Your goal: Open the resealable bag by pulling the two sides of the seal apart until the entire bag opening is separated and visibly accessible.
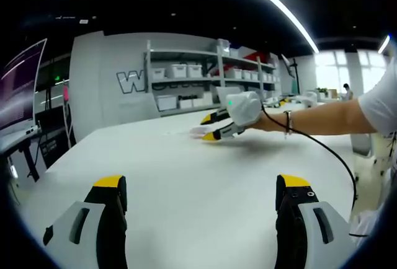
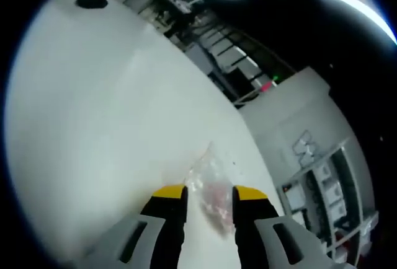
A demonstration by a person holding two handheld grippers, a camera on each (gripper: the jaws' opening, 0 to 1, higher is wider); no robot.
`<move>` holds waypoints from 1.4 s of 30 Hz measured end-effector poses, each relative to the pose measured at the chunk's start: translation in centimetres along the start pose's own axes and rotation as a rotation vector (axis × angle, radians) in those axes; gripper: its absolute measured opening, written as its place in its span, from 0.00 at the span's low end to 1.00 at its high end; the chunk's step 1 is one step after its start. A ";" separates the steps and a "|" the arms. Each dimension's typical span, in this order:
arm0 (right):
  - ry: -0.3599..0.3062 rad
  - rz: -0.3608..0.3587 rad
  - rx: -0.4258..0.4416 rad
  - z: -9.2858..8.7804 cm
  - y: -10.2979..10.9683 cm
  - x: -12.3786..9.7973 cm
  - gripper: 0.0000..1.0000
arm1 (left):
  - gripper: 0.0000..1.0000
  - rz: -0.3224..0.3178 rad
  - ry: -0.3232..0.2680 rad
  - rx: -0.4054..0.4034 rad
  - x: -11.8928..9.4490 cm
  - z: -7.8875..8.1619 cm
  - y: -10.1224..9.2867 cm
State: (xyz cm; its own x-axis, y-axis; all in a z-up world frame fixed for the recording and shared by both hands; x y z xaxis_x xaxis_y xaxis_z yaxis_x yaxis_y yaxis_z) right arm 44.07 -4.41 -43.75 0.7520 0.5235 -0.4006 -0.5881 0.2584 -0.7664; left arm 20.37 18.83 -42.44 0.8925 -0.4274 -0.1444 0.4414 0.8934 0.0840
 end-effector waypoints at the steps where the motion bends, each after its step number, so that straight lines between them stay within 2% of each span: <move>1: 0.002 0.001 -0.002 0.0 0.0 0.1 0.25 | 1.00 0.001 0.000 0.000 0.0 0.0 0.0; 11: 0.013 0.006 -0.015 0.0 0.4 1.0 0.20 | 1.00 0.008 0.000 -0.002 -0.3 -0.1 0.2; 20: 0.020 -0.002 -0.002 -0.2 -0.1 1.2 0.10 | 1.00 0.011 0.002 -0.004 -0.4 -0.1 0.1; 25: 0.013 -0.018 -0.005 -0.1 -0.3 0.8 0.00 | 1.00 0.011 0.004 -0.004 -0.4 -0.1 0.0; 34: -0.008 -0.056 0.056 -0.3 -1.1 0.3 0.00 | 1.00 0.013 -0.002 -0.001 -0.5 0.1 -0.2; 42: -0.046 -0.126 0.189 -1.0 -2.3 -0.1 0.00 | 1.00 0.011 -0.004 0.003 -0.4 0.1 -0.2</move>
State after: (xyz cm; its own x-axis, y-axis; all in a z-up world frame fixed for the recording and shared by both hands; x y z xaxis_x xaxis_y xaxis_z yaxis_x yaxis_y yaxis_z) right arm 45.66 -5.93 -42.41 0.8111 0.5128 -0.2813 -0.5391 0.4691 -0.6995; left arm 19.93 18.85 -42.26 0.8974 -0.4184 -0.1400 0.4322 0.8974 0.0886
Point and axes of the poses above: the point that each gripper's makers call its tool centre point, and the gripper's own axes: x roughly forward along the fingers, y roughly to its left, z roughly out of its top, the point moved 8 cm from there along -x, roughly backward along the fingers, and after that the axes turned 4 degrees about z, right-handed, at the moved point
